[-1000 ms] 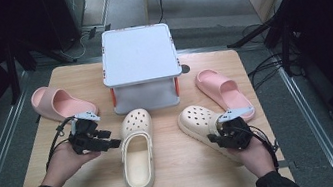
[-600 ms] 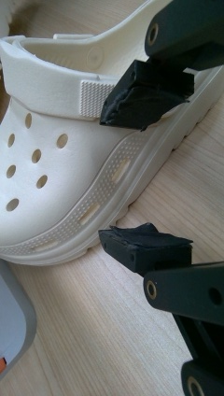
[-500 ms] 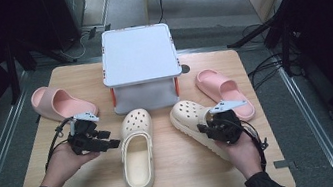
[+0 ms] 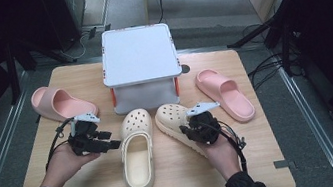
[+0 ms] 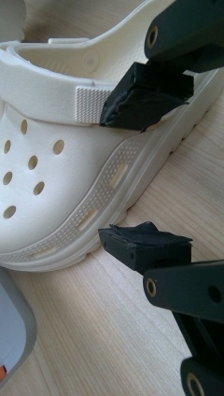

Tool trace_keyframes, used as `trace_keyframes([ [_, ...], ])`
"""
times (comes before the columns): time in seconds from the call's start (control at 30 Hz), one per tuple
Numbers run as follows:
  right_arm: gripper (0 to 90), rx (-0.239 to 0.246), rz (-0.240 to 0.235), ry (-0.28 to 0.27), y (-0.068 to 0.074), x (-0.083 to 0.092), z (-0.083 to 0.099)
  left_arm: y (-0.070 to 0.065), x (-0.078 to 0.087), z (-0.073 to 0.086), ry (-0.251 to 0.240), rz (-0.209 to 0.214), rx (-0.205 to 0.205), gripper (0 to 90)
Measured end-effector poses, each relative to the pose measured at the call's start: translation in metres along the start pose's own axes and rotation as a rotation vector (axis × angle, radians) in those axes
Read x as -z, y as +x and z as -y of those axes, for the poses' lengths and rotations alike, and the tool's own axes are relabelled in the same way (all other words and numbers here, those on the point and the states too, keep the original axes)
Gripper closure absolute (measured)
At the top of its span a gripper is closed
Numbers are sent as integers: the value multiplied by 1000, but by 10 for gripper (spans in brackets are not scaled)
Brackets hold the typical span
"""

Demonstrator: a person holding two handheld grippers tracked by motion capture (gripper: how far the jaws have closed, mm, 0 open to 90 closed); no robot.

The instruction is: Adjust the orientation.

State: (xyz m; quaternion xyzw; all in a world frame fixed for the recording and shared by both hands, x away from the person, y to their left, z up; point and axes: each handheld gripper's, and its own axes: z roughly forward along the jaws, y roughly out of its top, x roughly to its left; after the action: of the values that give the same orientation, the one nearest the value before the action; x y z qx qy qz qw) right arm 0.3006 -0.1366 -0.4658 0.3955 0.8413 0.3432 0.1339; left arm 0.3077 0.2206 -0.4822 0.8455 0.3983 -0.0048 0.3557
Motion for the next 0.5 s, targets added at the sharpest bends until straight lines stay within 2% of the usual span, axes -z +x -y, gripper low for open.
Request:
trace_keyframes([
  [0.23, 768, -1, 4, 13, 9, -7, -1, -1, -1, 0, 9, 2, -12, 396],
  [0.4, 770, -11, -15, 21, 15, -12, -1, -2, -2, 0, 10, 7, -10, 396],
  [0.5, 750, 4, -21, 23, 19, -14, 0, -2, -2, 0, 10, 6, -11, 396],
])
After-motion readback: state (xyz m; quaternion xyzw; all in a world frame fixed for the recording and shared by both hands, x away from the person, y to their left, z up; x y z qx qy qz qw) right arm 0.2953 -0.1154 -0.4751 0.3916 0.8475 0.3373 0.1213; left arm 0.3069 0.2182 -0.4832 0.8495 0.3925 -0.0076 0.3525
